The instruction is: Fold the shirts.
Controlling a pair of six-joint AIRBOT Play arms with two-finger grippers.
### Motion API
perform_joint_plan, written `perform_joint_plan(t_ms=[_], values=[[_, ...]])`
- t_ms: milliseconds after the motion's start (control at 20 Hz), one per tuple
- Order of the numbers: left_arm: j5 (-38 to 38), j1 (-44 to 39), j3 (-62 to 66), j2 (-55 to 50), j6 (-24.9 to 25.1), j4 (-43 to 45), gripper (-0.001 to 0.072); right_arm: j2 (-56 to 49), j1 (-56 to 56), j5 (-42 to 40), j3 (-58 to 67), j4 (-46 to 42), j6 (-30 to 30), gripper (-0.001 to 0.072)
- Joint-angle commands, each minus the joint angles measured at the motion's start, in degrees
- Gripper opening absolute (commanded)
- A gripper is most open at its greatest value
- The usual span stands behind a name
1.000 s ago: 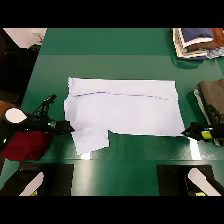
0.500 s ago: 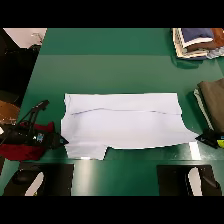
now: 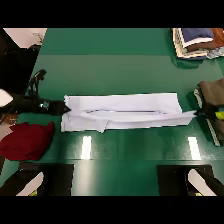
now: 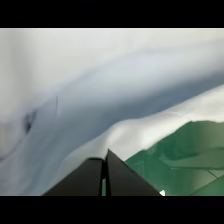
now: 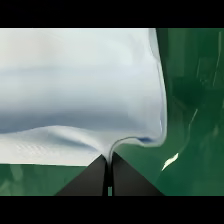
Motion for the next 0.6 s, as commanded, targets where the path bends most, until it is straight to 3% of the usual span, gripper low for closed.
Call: perform_joint_plan(t_ms=[0,400,450,500,550], values=[[9.0,0.0,5.9,-11.1,2.3,0.1,0.0029,-13.2,5.3,-4.2,8.5,0.2,1.1,0.0017],[20.0,0.0,9.3,-20.8,2.2,0.0,0.0031,-30.5,5.7,-4.5,20.8,2.1,2.2,0.0023],[20.4,0.0,9.3,-20.8,2.2,-0.2,0.0099,-31.8,5.6,-5.1,21.8,3.8,2.2,0.0080],[20.6,0.0,9.3,-20.8,2.2,-0.4,0.0388,-33.2,5.5,-6.2,23.1,6.3,2.2,0.0272],[20.5,0.0,9.3,-20.8,2.1,-0.4,0.0575,-34.3,5.4,-7.0,24.4,8.6,2.0,0.0397]])
